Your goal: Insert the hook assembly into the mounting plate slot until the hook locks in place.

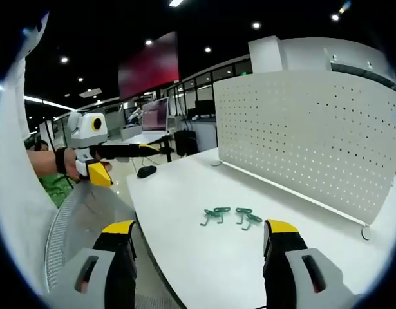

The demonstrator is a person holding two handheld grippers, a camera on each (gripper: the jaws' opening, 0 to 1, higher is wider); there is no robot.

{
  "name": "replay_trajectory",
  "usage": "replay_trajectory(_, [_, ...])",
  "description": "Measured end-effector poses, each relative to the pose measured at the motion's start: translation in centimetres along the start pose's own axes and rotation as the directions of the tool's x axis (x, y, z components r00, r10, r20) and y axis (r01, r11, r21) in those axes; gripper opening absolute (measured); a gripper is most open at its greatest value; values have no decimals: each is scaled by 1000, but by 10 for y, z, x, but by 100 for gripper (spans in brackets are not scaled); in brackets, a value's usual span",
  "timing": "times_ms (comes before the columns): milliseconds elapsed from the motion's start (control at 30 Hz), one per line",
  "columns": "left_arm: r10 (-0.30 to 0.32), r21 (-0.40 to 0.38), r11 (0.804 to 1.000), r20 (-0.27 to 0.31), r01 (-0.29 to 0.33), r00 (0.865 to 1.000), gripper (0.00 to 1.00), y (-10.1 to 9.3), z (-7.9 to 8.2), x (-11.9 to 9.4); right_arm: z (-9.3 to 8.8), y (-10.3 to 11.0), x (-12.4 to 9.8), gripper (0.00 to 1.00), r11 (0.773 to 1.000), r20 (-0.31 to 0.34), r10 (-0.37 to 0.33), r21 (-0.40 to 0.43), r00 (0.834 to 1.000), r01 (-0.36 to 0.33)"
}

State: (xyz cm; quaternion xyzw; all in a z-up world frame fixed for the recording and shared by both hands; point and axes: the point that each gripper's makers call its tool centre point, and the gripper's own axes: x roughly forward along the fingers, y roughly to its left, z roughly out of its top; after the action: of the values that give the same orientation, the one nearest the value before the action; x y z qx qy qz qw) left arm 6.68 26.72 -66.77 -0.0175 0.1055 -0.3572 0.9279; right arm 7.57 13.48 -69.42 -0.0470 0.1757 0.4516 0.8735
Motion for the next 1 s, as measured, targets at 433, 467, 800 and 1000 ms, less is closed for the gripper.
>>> replay_trajectory(433, [0,-9,1000,-4,0,1000,100,3,-2,2,-1,-3,2,80,1000,-6,6,-2,1000,-6])
replay_trajectory(467, [-1,-9,1000,-3,1,1000,100,3,-1,3,-1,-3,3,80,1000,-6,7,-2,1000,-7])
replay_trajectory(800, [-6,-9,1000,-11,6,1000,100,4,-5,1,2,-3,10,77,1000,-21,18,-17,1000,-19])
replay_trajectory(1000, [-2,-20,1000,-5,2,1000,100,5,-6,-2,0,0,18,76,999,-46,36,-27,998,-37])
